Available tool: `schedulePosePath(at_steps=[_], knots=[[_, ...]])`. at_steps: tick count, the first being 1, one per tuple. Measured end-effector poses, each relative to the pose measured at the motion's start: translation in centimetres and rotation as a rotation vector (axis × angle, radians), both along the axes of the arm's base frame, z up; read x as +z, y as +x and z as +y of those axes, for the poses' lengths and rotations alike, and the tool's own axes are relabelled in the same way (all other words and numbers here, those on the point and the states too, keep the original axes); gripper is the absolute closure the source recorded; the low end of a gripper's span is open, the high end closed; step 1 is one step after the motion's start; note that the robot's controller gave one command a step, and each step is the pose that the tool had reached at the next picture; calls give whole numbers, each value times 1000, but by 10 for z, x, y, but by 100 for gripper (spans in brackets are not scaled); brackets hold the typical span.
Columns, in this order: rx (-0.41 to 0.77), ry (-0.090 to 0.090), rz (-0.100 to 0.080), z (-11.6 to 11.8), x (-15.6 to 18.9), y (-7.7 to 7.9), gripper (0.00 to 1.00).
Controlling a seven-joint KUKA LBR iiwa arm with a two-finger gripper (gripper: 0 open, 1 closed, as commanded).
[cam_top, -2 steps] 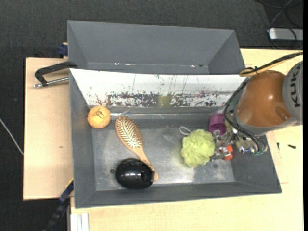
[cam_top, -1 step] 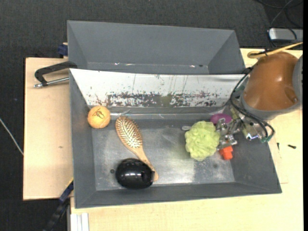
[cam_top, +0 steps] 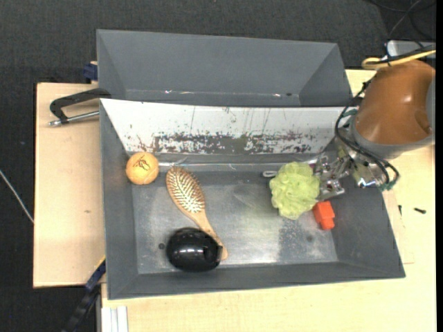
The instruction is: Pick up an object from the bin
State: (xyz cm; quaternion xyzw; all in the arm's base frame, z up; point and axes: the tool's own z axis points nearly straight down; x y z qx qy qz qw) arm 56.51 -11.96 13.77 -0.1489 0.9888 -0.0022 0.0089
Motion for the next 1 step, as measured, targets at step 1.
schedulePosePath(at_steps=[1], knots=[[-2,4,24,11,17,-16,100]])
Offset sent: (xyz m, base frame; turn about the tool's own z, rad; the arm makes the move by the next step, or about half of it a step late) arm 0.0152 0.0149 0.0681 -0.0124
